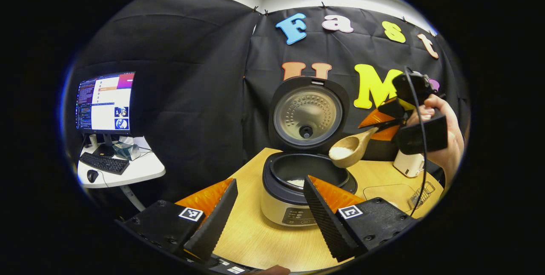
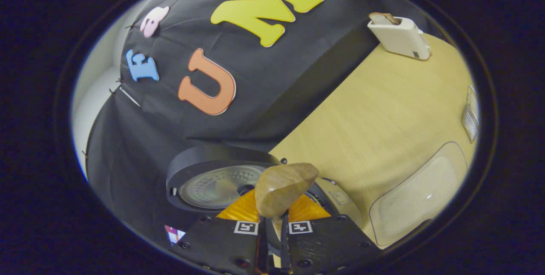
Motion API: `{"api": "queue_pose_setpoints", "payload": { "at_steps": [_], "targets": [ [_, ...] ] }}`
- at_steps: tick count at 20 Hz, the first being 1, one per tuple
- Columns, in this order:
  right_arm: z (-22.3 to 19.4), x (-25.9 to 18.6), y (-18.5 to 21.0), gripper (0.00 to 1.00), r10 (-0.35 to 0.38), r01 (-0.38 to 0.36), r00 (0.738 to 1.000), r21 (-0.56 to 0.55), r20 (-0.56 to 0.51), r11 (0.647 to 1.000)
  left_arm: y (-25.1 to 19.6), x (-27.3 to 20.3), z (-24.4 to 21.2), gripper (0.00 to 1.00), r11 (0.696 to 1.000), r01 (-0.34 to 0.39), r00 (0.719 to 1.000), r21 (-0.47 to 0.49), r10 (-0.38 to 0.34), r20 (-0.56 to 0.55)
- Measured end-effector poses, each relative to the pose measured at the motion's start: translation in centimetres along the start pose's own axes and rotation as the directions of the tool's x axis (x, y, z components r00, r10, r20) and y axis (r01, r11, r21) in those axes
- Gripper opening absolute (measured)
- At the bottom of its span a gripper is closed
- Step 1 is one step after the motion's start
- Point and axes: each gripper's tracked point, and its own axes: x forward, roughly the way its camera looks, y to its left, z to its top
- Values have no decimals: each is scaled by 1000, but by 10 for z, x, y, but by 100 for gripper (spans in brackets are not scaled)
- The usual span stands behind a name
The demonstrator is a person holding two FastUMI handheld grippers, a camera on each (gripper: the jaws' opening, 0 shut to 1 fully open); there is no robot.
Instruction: Close the left gripper, press the button to open the rice cooker; take a wooden spoon from the chopstick holder with the right hand, scoop a spoonful of rice and pour it into the rice cooker, then put the wooden spoon back into the chopstick holder.
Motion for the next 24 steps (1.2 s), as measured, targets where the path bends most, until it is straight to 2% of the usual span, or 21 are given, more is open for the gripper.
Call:
{"api": "queue_pose_setpoints", "payload": {
  "at_steps": [3, 6, 10, 13, 16, 18, 19, 22, 24],
  "targets": [
    [0, 19, 6, 11, -65, 70, 997, -114, 42, 991, 8, 0, -1, 99, 1000, -16, 1000, -24, 16, -2],
    [-7, 26, 16, 11, -87, 104, 993, -263, 74, 959, 4, 1, -1, 99, 1000, -5, 1000, -28, 5, -5],
    [-12, 29, 24, 11, -106, 142, 988, -411, 108, 900, 0, 1, -2, 99, 1000, 3, 1000, -15, -3, -11],
    [-17, 26, 29, 11, -104, 158, 986, -514, 133, 843, 1, 2, -3, 99, 1000, -3, 1000, 6, 3, -14],
    [-25, 31, 39, 11, -79, 132, 990, -602, 113, 788, 3, 2, -7, 99, 1000, -16, 999, 23, 17, -27],
    [-23, 29, 44, 11, -63, 141, 988, -670, 139, 729, 6, 1, -8, 99, 999, -31, 999, 39, 32, -31],
    [-22, 29, 47, 10, -54, 150, 986, -709, 156, 689, 8, 1, -8, 99, 998, -39, 999, 46, 41, -32],
    [-18, 26, 55, 11, -26, 205, 973, -814, 227, 544, 8, 3, -12, 99, 996, -60, 997, 69, 63, -38],
    [-19, 22, 59, 11, -7, 248, 962, -861, 273, 443, 13, 4, -15, 95, 993, -81, 995, 91, 85, -45]
  ]
}}
